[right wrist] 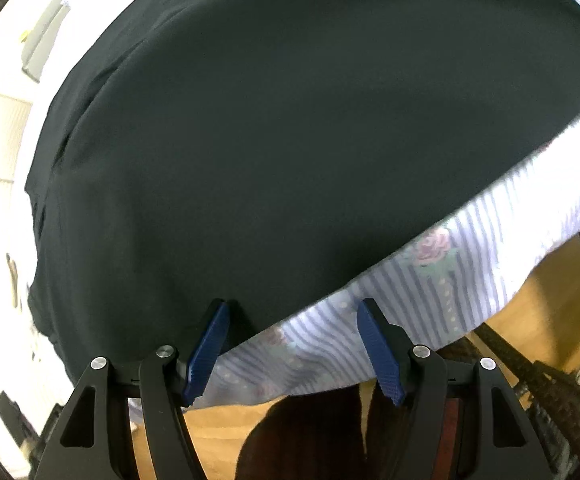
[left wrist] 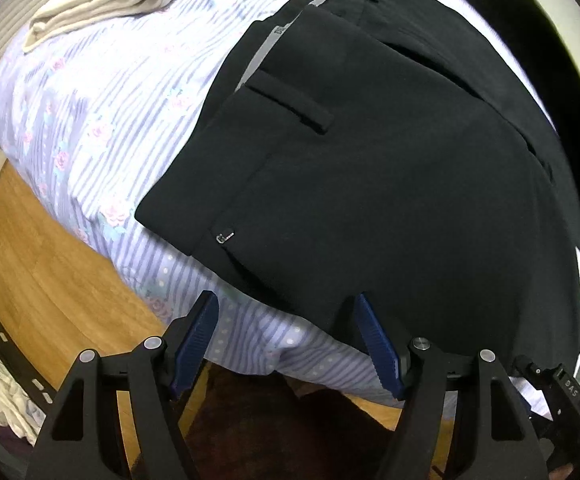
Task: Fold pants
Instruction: 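Move both tools to the waistband edge of the stacked pants, then grasp the waistband with both tools and lift it toward the hems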
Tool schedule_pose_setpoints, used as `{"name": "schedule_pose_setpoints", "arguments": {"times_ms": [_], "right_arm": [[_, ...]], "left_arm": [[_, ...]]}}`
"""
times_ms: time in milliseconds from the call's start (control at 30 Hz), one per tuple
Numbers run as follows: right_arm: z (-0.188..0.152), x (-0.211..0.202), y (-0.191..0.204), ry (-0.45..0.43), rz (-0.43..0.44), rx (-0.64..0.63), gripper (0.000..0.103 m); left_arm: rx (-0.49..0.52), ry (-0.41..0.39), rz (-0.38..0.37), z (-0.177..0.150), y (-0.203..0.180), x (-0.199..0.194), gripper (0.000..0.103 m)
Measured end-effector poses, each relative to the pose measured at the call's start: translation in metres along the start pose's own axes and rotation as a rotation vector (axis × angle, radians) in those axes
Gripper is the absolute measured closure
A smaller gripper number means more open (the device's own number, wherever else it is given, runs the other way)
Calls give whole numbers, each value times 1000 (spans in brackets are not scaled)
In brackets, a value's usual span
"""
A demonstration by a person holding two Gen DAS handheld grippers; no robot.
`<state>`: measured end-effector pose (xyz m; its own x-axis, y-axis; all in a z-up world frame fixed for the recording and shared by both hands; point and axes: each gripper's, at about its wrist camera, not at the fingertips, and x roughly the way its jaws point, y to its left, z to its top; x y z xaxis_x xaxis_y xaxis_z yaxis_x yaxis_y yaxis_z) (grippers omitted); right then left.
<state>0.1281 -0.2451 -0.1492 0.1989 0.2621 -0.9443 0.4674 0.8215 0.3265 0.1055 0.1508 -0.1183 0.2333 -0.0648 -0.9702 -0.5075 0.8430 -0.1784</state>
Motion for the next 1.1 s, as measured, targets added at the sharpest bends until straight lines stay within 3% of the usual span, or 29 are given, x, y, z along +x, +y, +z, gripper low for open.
{"name": "schedule_pose_setpoints", "arguments": {"times_ms": [167, 400, 433, 467, 500, 533, 567, 633, 733, 900, 1100], "right_arm": [[4, 0, -1, -9, 12, 3, 36], [32, 7, -13, -36, 24, 93, 37], [35, 6, -14, -47, 19, 86, 38], [40, 5, -12, -61, 10, 69, 44], [44, 3, -10, -69, -6, 53, 51], [46, 2, -8, -74, -16, 45, 63], [50, 0, -8, -79, -30, 34, 76], [57, -7, -6, -86, -57, 15, 91], [68, -29, 2, -103, -60, -22, 96], [81, -103, 33, -246, -50, -165, 96], [123, -164, 71, -405, -19, -241, 97]], "left_arm": [[-28, 4, -24, 6, 2, 14, 33], [28, 3, 3, 10, -11, 20, 35], [28, 3, 2, 10, -12, 20, 42], [30, 6, 0, 10, -12, 21, 48], [29, 15, -4, 14, -14, 23, 63], [25, 23, -5, 15, -15, 23, 72], [24, 26, -6, 18, -16, 22, 76], [25, 30, -5, 20, -20, 15, 90], [33, 13, -6, 25, -26, -7, 95], [84, -71, -51, 39, -44, -65, 95], [205, -268, -116, 82, -91, -131, 95]]}}
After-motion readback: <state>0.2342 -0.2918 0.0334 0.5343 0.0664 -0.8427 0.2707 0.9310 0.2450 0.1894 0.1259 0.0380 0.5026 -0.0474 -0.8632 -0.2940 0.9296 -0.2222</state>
